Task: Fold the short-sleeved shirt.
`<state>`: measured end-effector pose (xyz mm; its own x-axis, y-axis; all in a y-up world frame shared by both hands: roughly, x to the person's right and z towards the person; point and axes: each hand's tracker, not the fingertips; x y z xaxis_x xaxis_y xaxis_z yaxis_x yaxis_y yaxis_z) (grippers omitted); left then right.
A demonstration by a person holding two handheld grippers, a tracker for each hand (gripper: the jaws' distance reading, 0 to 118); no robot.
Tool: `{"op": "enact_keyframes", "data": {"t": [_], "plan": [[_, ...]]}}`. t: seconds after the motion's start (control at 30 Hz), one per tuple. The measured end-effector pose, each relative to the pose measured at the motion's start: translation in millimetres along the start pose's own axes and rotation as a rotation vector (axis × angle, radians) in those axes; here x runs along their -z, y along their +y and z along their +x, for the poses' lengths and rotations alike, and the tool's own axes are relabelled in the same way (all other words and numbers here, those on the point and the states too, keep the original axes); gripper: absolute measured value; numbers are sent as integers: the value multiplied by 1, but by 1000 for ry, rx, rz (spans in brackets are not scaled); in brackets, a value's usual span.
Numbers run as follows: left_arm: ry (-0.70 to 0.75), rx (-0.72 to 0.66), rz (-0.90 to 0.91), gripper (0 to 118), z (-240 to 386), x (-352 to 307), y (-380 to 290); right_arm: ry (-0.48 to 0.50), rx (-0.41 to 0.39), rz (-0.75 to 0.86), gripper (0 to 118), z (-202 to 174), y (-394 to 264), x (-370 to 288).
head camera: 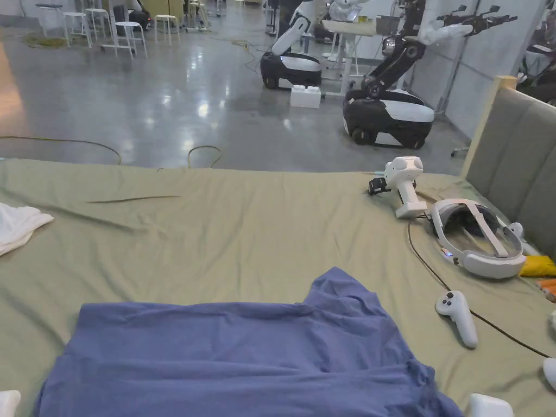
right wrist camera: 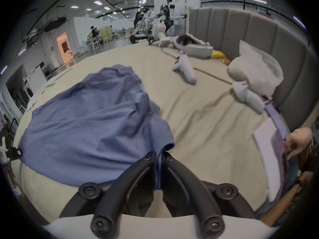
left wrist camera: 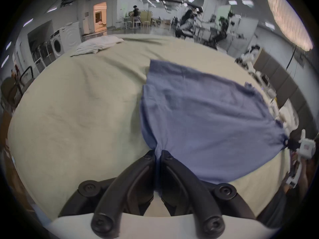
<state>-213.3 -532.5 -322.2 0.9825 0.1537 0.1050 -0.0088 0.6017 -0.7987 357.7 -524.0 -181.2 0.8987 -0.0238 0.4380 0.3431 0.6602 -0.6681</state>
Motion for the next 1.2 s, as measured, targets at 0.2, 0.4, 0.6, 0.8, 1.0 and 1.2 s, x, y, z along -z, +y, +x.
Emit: {"op": "enact_keyframes", "data": {"t": [0.2, 0.4, 0.6, 0.8, 1.0, 1.2], "plan": [[-48, 8, -2, 7, -19, -73, -23, -42, -75, 30, 6, 9, -12, -50], [-69, 26, -53, 7, -34, -109, -91, -31, -68, -2, 6, 30, -73, -97], [-29, -36, -31, 81, -54, -104, -112, -2, -134, -73, 40, 38, -99, -98], [-19, 4, 361, 93, -42, -188, -74, 76, -127, 120, 64, 50, -70, -132], [86, 250, 803, 93, 33, -329, -38, 217, -105, 610, 67, 15, -21, -275], [281, 339, 1138, 93, 101, -386, -54, 304, -184, 809, 71, -28, -12, -347]]}}
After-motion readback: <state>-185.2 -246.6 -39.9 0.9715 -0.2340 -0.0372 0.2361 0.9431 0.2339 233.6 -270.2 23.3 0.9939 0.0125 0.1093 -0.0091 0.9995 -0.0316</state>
